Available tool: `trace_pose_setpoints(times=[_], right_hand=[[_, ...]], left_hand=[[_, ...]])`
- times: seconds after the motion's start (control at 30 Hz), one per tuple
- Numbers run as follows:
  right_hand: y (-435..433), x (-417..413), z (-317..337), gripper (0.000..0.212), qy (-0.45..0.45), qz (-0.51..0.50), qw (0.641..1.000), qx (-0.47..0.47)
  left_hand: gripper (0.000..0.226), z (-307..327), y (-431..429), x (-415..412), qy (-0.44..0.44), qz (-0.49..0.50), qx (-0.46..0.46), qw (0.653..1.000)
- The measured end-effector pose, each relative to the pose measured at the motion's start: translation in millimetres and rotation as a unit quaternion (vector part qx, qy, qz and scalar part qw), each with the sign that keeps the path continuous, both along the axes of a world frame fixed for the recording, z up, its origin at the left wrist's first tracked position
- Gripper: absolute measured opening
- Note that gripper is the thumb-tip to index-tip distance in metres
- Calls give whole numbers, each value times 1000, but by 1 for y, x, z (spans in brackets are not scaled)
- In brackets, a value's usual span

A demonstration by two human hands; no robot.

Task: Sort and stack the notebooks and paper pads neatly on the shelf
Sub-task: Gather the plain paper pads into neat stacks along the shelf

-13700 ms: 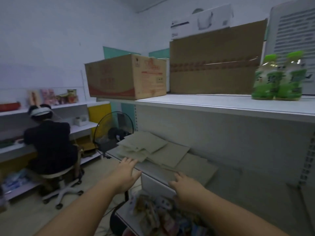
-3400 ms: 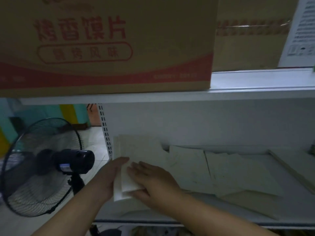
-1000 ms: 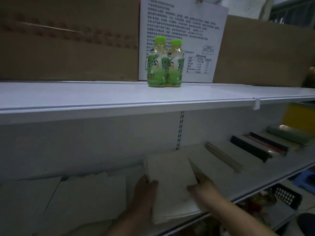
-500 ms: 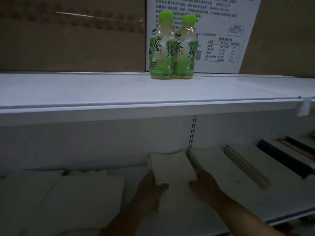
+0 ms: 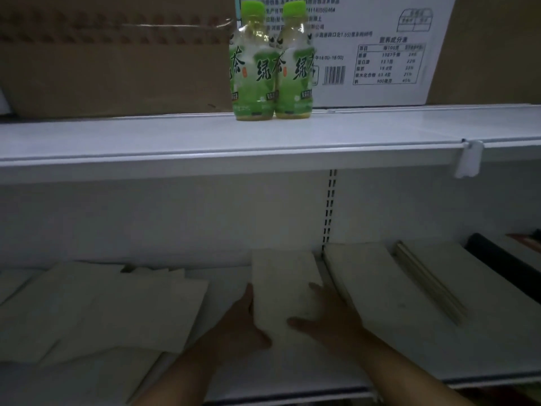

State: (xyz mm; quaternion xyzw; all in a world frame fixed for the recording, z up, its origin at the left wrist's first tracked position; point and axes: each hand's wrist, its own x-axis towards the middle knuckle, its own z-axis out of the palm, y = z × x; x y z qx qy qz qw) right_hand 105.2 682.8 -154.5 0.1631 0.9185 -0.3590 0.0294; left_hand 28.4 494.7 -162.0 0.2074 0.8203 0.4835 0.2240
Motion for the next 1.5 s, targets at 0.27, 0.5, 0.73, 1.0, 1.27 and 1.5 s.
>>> trace_pose_setpoints(times=[0.27,0.5,0.73,1.0,1.27,1.5], right_hand=[[7,-6,-2,117,-43,127,978,158],[-5,-7,14,117,-126,138,948,258],[-53,4,54,96,-11,236,912,336],[-188,-34,26,71,3,125,986,114],[-223,-72,5,51,36,-104,993,-51],[-229,-63,79,26,219,-131,922,-292]], left_hand=[[107,-16,-1,-4,-71,25,22,997],[108,32,0,30,51,44,-151,986],[61,70,-87,32,211,47,-296,930],[43,79,-209,-2,203,92,-302,927],[33,59,-294,-39,205,60,-234,948],[25,87,-320,-68,200,140,25,969]])
